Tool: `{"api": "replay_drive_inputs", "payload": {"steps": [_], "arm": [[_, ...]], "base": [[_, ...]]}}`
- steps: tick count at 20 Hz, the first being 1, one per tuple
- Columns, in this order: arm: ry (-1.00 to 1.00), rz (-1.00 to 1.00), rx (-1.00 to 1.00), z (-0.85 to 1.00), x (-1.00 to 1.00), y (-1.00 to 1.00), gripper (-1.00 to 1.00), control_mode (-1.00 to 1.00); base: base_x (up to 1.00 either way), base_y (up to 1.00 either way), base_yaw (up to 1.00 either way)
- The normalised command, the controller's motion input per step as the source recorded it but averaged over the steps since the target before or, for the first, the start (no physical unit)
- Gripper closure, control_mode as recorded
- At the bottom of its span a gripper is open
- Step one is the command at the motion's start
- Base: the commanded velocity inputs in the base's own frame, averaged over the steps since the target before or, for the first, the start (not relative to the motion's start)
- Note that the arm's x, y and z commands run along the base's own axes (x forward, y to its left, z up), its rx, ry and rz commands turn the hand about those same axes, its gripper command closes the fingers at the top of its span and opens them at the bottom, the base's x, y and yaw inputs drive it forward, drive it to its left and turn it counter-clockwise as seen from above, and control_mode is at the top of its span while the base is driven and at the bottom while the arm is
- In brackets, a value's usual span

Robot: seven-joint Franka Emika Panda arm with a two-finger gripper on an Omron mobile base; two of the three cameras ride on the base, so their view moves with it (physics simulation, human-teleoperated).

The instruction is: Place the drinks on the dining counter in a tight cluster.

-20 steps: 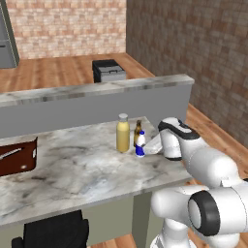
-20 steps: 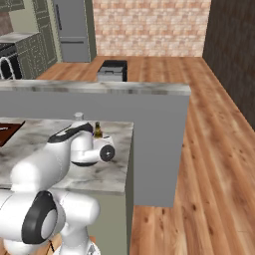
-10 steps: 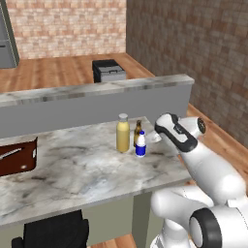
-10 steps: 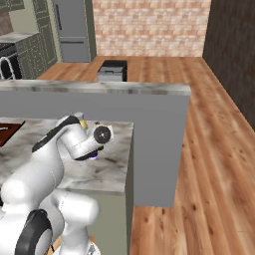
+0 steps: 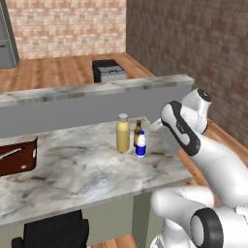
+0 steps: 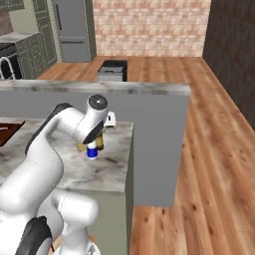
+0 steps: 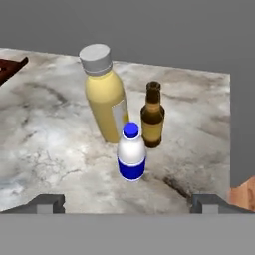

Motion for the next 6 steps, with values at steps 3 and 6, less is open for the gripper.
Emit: {"api": "replay_drive_inputs", "payload": {"steps": [3, 6], "arm": [[0.14, -0.09, -0.01, 0.11, -0.67, -0.34, -1.0, -1.0], [0.03, -0.11, 0.0, 0.03, -0.92, -0.25, -1.0, -1.0]], "base": [[0.0, 0.0, 0.0], [0.0, 0.0, 0.0]]}}
